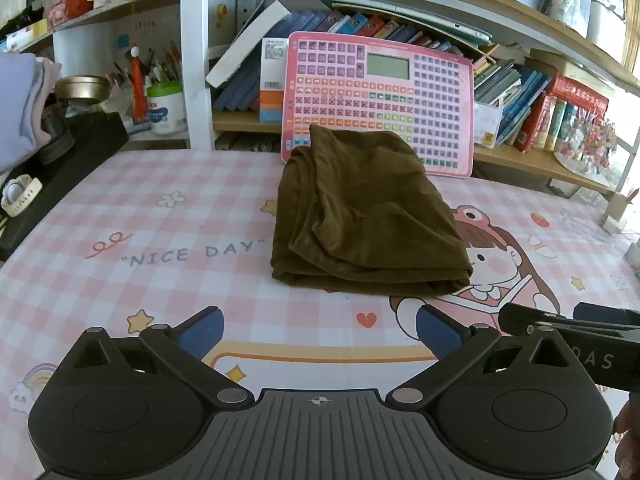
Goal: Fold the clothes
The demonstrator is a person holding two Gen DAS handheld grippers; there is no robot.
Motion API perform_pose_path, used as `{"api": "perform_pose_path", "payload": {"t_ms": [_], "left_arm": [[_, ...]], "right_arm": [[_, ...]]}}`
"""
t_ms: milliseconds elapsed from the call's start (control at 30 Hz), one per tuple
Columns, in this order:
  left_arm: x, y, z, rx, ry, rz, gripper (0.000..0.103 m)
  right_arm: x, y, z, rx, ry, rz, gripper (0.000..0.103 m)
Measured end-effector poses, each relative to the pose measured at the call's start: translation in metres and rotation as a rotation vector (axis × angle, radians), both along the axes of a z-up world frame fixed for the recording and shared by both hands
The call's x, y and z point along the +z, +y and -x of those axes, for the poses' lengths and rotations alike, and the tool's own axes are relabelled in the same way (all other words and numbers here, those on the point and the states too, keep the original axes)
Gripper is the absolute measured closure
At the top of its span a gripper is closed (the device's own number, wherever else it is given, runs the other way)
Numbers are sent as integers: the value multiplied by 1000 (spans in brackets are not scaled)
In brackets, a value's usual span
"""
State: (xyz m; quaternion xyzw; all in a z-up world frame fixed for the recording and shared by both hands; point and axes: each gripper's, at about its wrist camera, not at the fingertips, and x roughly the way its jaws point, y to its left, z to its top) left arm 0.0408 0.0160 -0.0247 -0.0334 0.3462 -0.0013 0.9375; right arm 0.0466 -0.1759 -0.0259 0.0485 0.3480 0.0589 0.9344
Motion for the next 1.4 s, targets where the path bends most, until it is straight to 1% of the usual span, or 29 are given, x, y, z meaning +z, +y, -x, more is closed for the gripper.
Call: {"api": "perform_pose_path", "payload": {"t_ms": [133, 633, 1067, 1233, 1400], "left_arm": [[-1, 0, 0, -2, 11, 8, 0], [-3, 2, 4, -1, 2, 26, 0], [-8, 6, 0, 7, 38, 54, 0], [-8, 8, 1, 24, 39, 56, 0], [-8, 7, 1, 19, 40, 61, 0]], "right_arm": [[0, 1, 1, -2, 2, 2, 15], [-1, 1, 4, -3, 10, 4, 15], [-1, 3, 4, -6, 20, 9, 15], [-1, 3, 5, -2, 21, 8, 15], [-2, 4, 4, -2, 24, 6, 15]]}}
